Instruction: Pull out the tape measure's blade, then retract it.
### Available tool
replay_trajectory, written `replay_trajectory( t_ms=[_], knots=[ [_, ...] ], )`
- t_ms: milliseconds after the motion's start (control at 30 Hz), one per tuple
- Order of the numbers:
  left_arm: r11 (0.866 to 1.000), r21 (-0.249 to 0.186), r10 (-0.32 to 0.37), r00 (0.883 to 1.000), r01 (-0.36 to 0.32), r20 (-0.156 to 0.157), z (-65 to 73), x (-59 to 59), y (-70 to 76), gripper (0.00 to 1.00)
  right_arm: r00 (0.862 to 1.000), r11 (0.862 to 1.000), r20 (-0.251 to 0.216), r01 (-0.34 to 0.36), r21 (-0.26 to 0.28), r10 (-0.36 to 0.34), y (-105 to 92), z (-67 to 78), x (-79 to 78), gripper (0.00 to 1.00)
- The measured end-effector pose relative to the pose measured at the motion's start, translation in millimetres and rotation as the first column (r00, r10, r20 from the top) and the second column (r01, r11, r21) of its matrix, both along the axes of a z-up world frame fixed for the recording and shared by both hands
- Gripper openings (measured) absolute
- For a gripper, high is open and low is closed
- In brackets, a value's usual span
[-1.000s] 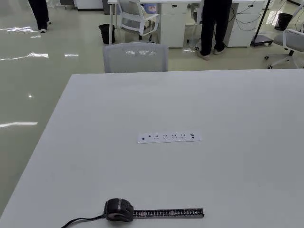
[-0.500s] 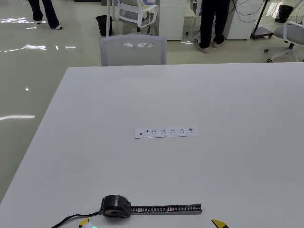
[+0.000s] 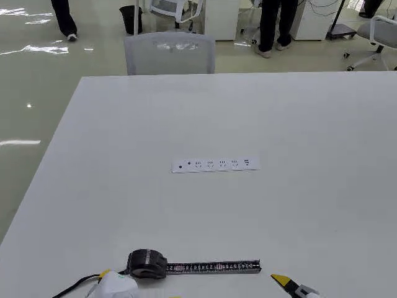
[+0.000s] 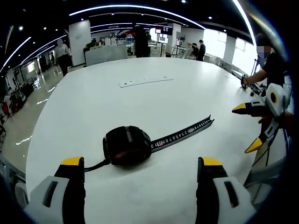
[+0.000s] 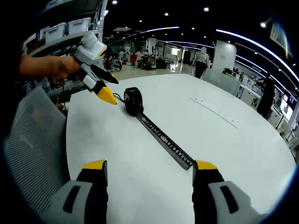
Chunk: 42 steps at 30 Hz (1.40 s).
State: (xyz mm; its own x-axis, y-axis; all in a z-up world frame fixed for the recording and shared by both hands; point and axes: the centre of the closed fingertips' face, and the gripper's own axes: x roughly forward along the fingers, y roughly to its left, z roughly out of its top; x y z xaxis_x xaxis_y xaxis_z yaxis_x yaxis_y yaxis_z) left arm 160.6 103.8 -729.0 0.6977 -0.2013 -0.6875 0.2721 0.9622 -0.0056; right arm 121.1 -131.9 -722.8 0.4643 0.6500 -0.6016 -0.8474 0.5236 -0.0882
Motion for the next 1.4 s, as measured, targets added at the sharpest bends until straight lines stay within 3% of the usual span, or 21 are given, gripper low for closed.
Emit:
replay_trajectory(
  t_ms=[233,600,733,800,1167,1400],
  knots=[
    [1.000,-0.007,0.019,1.000,-0.019,-0.009,-3.1,8.5,2.2,0.99,0.998,0.998,-0.017,-0.061,-0.002,0.061,-2.4,-1.6,6.2,0.70],
    [0.999,-0.015,0.038,0.999,-0.039,-0.033,-11.2,20.7,6.4,0.98,0.984,0.984,-0.014,-0.179,-0.019,0.178,-6.1,-3.2,26.4,0.58],
    [0.999,-0.024,0.041,0.998,-0.042,-0.048,-15.7,23.3,5.3,0.96,0.978,0.977,-0.009,-0.211,-0.021,0.210,-8.6,-6.6,35.9,0.46],
    [0.999,-0.025,0.042,0.998,-0.043,-0.052,-16.4,23.9,4.9,0.96,0.975,0.975,-0.030,-0.222,-0.016,0.221,-8.5,-9.4,37.3,0.47],
    [0.999,-0.021,0.044,0.996,-0.046,-0.082,-21.9,31.2,8.9,0.95,0.952,0.949,-0.051,-0.304,-0.084,0.300,-15.1,-28.5,54.3,0.43],
    [0.998,-0.028,0.050,0.993,-0.053,-0.103,-27.1,36.7,10.7,0.94,0.943,0.937,-0.066,-0.331,-0.108,0.325,-18.4,-32.5,67.3,0.41]
  ],
)
